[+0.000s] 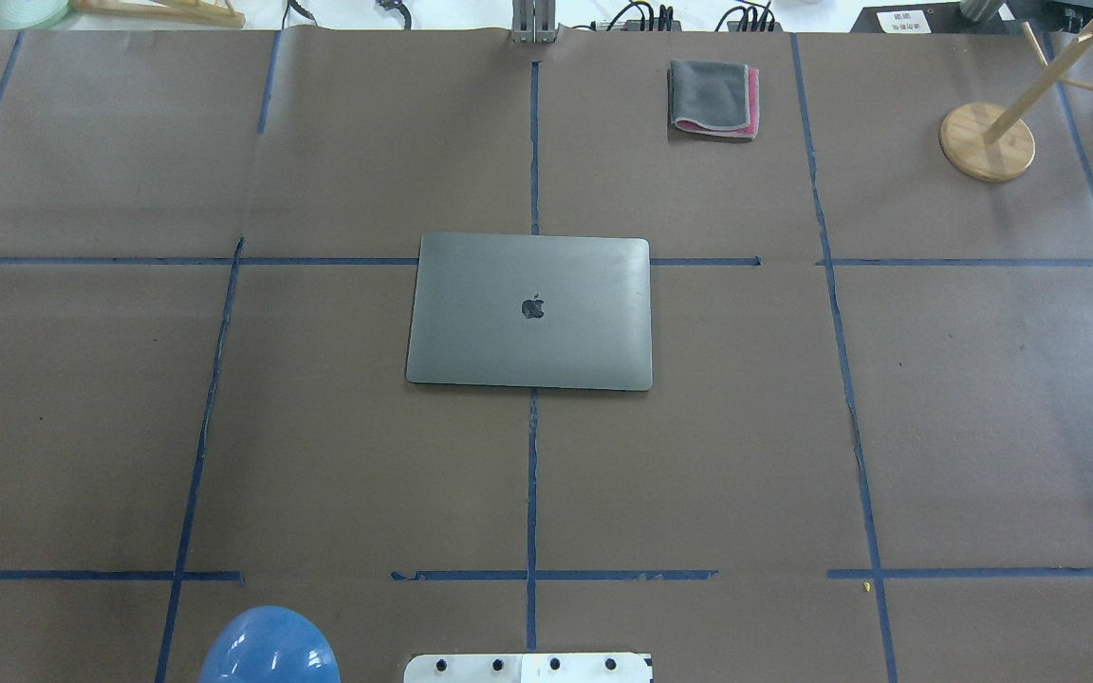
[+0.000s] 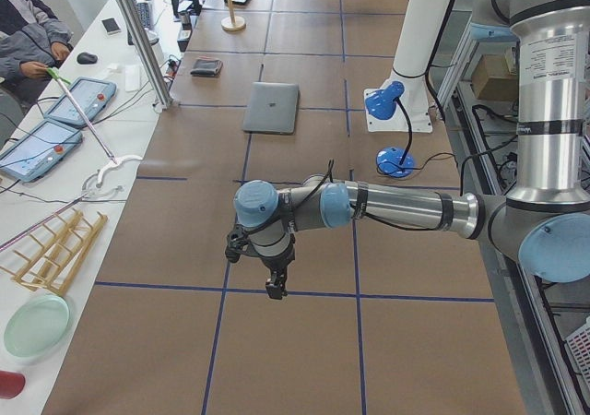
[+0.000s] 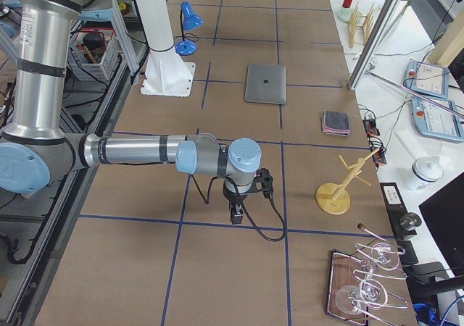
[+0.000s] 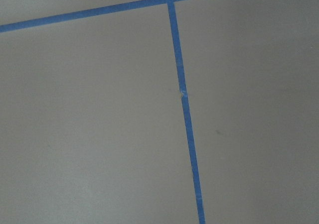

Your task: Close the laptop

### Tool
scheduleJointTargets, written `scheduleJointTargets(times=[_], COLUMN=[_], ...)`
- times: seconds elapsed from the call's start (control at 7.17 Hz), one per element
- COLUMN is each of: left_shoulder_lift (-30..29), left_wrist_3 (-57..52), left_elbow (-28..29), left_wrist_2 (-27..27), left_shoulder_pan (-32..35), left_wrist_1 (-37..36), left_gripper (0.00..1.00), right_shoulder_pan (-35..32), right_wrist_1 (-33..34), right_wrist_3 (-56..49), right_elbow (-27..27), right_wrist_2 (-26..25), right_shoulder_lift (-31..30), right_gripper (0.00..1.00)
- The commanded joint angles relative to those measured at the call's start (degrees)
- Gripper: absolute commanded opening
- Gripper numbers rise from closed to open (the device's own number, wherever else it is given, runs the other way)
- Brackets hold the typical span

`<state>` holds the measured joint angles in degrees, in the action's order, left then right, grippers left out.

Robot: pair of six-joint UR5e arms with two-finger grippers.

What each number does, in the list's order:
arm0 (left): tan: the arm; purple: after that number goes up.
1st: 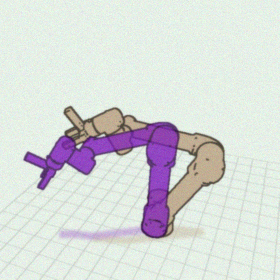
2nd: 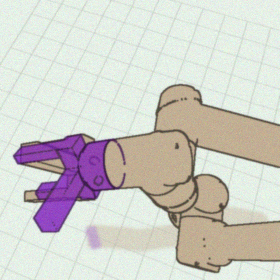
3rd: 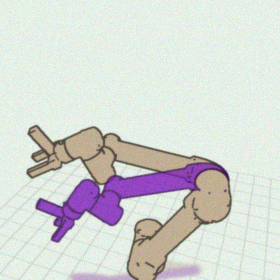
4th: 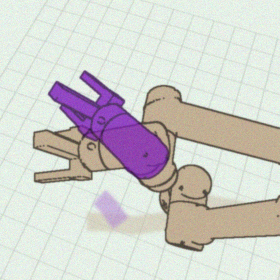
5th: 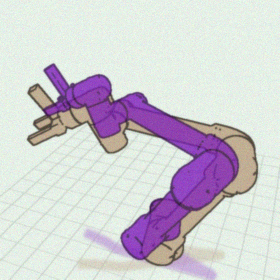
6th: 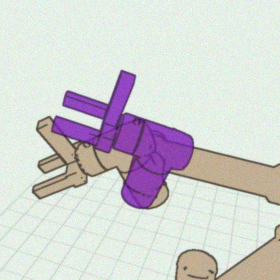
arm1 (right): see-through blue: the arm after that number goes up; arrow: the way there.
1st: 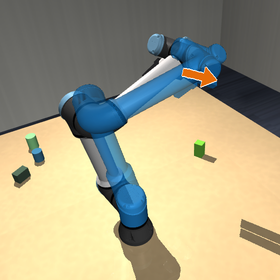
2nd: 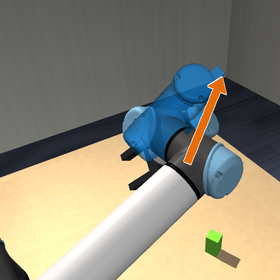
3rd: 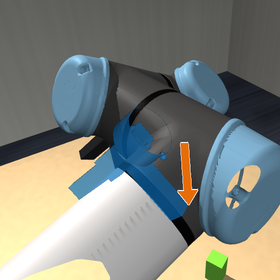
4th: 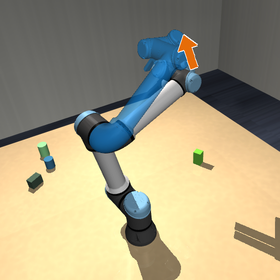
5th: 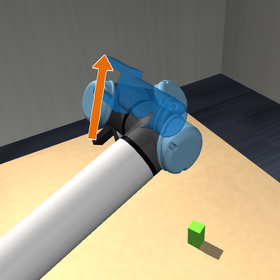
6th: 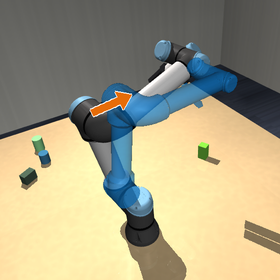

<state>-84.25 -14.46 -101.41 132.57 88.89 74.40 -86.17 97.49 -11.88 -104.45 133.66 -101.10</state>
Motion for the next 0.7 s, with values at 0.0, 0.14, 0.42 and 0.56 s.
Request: scheduleJointTargets(times=[0.0, 0.14, 0.42, 0.56], left_shoulder_lift=[0.1, 0.1, 0.8, 0.8], left_wrist_3=[0.1, -0.1, -0.1, -0.1], left_elbow=[-0.1, -0.3, -0.5, -0.8], left_wrist_2=[-0.3, -0.3, -0.3, -0.3], left_shoulder_pan=[0.1, 0.1, 0.0, 0.0], left_wrist_1=[-0.1, -0.1, -0.1, -0.1], left_gripper=[0.99, 1.00, 0.99, 0.99], right_shoulder_pan=[0.0, 0.0, 0.0, 0.0], right_wrist_1=[0.0, 0.0, 0.0, 0.0], right_wrist_3=[0.4, 0.4, 0.4, 0.4], right_elbow=[-0.2, -0.3, -0.6, -0.5], right_wrist_2=[0.1, 0.1, 0.3, 0.3], right_shoulder_lift=[0.0, 0.0, -0.2, -0.2], right_gripper=[0.99, 0.99, 0.99, 0.99])
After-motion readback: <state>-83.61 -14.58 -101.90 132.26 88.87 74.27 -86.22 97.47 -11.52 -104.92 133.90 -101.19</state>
